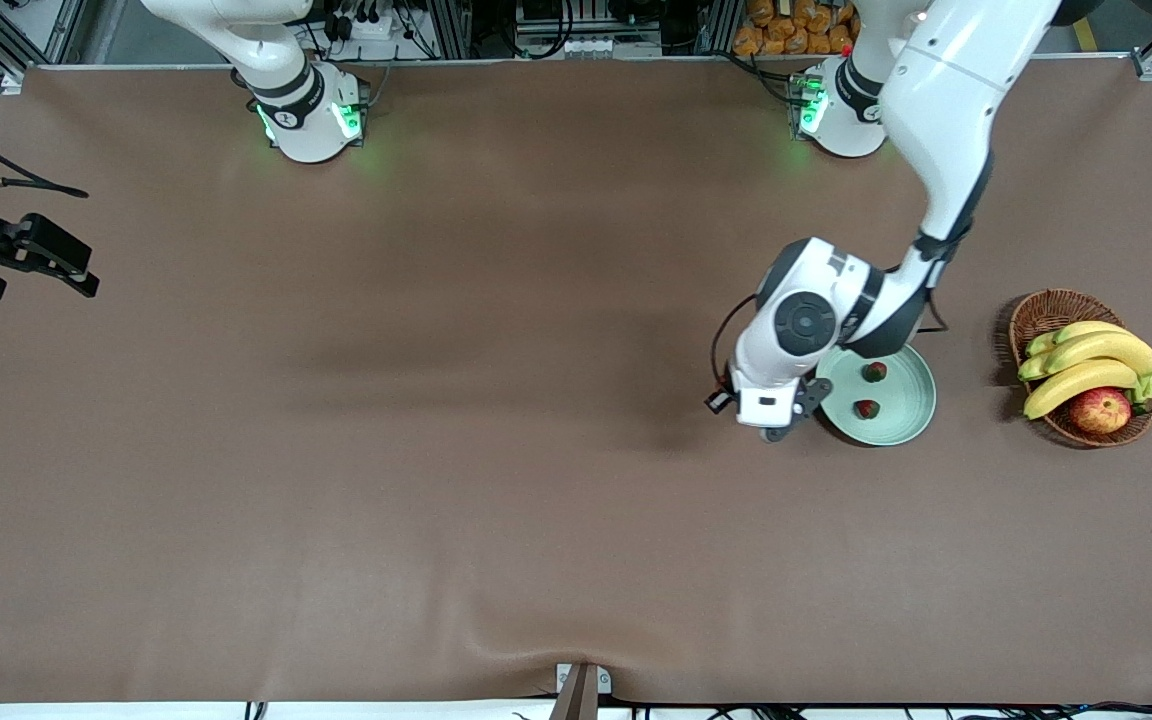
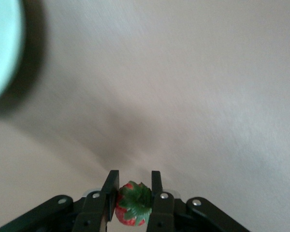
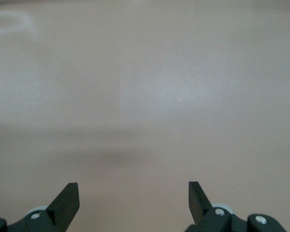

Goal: Collect all strawberries into plate
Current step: 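Carry the strawberry to the plate with the left gripper and release it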

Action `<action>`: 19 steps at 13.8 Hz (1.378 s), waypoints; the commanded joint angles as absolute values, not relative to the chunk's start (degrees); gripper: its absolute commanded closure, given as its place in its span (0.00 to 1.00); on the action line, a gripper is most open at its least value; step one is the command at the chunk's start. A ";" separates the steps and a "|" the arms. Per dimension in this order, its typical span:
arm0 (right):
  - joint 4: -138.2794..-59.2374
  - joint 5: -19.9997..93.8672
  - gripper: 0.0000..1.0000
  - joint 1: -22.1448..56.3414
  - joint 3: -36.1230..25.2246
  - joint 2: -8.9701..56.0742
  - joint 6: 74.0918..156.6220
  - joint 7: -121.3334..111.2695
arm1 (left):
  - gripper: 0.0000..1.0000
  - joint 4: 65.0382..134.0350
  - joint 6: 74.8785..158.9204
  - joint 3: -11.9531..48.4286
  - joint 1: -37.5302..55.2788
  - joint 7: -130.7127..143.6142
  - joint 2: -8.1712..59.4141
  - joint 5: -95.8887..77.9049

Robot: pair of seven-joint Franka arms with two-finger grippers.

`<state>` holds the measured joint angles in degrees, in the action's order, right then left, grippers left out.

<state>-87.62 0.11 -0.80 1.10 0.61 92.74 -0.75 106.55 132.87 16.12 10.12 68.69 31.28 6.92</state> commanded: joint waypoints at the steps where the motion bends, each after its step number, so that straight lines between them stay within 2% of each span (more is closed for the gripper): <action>1: -86.66 -0.18 0.00 -1.84 1.85 0.97 92.02 -0.44 | 1.00 107.40 129.38 16.70 3.46 59.98 29.09 7.12; 9: -86.57 -0.97 0.00 -1.85 1.93 1.41 91.67 -0.88 | 0.99 106.70 126.30 16.44 -7.46 40.19 29.00 7.03; 14: -86.40 -1.14 0.00 -1.76 1.93 1.23 91.49 -0.53 | 0.96 104.68 126.30 15.82 -10.20 33.31 30.84 7.21; 15: -86.31 -1.06 0.00 -2.11 1.93 1.32 91.67 -0.35 | 0.89 104.24 126.30 15.30 -10.02 33.31 30.94 8.25; 17: -86.22 -0.18 0.00 -2.46 1.85 1.23 91.50 -0.35 | 0.59 104.15 126.30 15.21 -10.11 33.40 30.94 11.76; 18: -86.22 -0.09 0.00 -2.98 1.85 1.32 91.58 -0.26 | 0.25 104.15 126.30 15.21 -10.28 33.40 30.85 12.13; 19: -86.22 -0.09 0.00 -3.08 1.93 1.32 91.67 -0.35 | 0.00 104.06 126.30 15.21 -10.37 33.57 30.59 12.04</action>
